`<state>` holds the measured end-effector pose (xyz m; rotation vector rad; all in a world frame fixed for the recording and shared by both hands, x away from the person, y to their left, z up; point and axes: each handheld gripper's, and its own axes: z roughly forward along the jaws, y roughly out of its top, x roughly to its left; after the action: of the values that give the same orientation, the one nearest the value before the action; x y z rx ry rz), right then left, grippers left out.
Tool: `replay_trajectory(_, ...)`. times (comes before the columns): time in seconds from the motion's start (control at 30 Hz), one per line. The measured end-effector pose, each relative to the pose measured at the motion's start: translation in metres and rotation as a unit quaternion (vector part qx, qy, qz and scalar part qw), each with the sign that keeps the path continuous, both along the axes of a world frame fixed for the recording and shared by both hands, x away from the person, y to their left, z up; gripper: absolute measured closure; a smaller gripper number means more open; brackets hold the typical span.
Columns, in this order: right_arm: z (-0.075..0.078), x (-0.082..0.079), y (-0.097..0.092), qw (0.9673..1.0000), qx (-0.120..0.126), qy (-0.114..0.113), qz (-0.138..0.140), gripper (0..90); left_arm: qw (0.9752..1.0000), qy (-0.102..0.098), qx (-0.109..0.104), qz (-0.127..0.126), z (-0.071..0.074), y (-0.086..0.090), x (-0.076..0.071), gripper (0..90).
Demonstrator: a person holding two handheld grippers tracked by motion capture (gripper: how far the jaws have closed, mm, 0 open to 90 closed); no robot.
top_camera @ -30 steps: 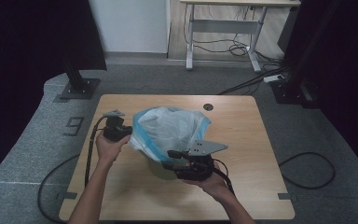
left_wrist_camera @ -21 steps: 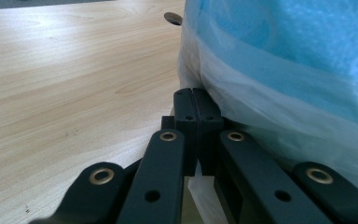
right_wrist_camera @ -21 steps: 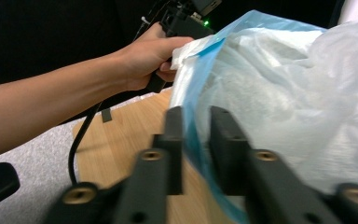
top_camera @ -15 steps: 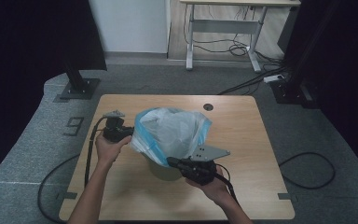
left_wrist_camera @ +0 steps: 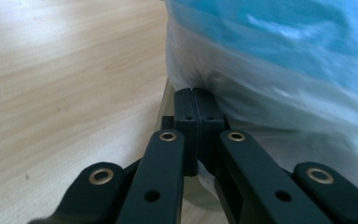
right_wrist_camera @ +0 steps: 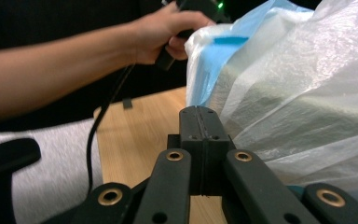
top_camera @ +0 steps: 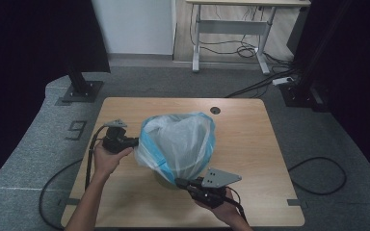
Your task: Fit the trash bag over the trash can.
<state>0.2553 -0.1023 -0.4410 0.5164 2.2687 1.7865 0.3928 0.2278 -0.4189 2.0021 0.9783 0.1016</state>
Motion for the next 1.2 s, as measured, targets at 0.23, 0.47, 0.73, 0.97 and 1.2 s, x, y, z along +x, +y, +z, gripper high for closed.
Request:
replay_trajectory(0.23, -0.022, 0.005, 0.014, 0.9981, -0.061, 0.002, -0.004, 89.0, 0.9997, 0.018, 0.013, 0.001, -0.012, -0.002, 0.001, 89.7)
replay_trajectory(0.47, -0.047, 0.016, 0.006, 0.9974, -0.06, 0.039, -0.01, 84.9, 0.9994, 0.03, 0.016, -0.003, -0.021, -0.007, 0.005, 89.7)
replay_trajectory(0.73, -0.015, -0.013, -0.035, 0.9993, -0.009, -0.002, -0.037, 64.0, 0.9995, 0.03, 0.012, -0.003, -0.024, -0.006, 0.006, 89.6)
replay_trajectory(0.97, 0.001, -0.004, -0.082, 0.9927, 0.024, 0.006, -0.118, 54.2, 0.9995, 0.03, 0.01, 0.0, -0.024, -0.006, 0.006, 89.5)
replay_trajectory(1.2, 0.001, 0.029, -0.09, 0.99, 0.053, 0.054, -0.12, 52.0, 0.9995, 0.03, 0.01, 0.003, -0.023, -0.005, 0.007, 89.6)
